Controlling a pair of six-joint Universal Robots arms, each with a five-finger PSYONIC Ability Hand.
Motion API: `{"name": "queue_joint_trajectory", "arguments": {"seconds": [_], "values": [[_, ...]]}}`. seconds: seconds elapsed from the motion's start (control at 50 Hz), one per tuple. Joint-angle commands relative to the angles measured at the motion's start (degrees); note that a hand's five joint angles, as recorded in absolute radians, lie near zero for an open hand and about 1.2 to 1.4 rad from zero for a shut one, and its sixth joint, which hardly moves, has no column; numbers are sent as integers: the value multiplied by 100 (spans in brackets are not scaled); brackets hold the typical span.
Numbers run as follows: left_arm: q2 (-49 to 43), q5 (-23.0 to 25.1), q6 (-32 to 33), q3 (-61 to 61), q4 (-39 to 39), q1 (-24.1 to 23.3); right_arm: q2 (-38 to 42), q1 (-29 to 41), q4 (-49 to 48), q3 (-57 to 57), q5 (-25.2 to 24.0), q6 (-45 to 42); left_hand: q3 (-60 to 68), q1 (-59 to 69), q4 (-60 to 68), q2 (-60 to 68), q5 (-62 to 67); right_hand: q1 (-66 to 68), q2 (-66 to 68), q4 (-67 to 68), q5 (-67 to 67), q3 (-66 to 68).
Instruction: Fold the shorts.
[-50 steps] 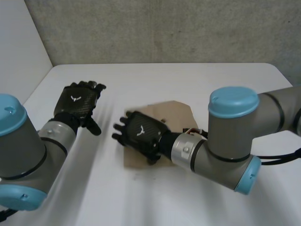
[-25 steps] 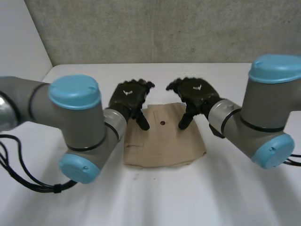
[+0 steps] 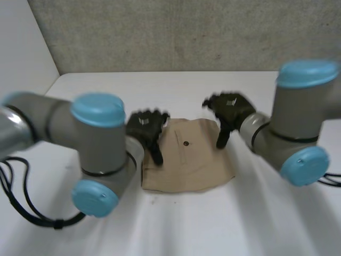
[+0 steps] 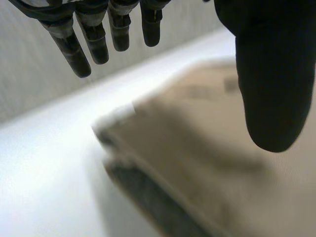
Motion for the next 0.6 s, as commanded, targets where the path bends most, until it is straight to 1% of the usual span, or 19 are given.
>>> {"name": "queue_joint_trajectory", "arguments": {"seconds": [0.02, 0.06, 0.08, 0.14, 0.16, 0.22, 0.24, 0.34, 0.6], "values": [[1933, 32, -53, -99, -107, 498, -1622, -53, -569, 256, 814, 712, -36, 126, -18, 81, -135, -1, -208, -323, -366, -176], [2296, 32, -70, -125, -239, 780, -1940, -62, -640, 353, 1149, 739, -19, 143, -1, 98, -118, -1, -208, -323, -366, -176], [2619, 32, -105, -117, -440, 1060, -2220, -62, -658, 441, 1438, 713, -19, 143, 0, 98, -118, -1, -208, -323, -366, -176], [3026, 41, -246, -73, -792, 1449, -2547, -132, -641, 556, 1721, 695, -19, 143, 0, 98, -118, -1, -208, -323, -366, -176], [3262, 119, -394, -55, -1081, 1659, -2704, -202, -588, 643, 1801, 643, -2, 160, 16, 115, -101, -1, -208, -323, -366, -176], [3431, 330, -483, -55, -1329, 1801, -2907, -360, -387, 819, 1679, 389, -19, 143, 0, 99, -118, -1, -208, -323, -366, -176], [3518, 548, -553, -55, -1486, 1888, -2952, -387, -325, 846, 1626, 327, -69, 93, -50, 48, -168, -1, -208, -323, -366, -176], [3572, 919, -606, -178, -1769, 1889, -3014, -449, 36, 829, 1424, 212, -153, 9, -135, -36, -252, -1, -208, -323, -366, -176], [3581, 963, -659, -275, -1769, 1837, -3066, -519, 159, 899, 1353, 177, -192, -30, -173, -74, -291, -1, -208, -323, -366, -176]]}}
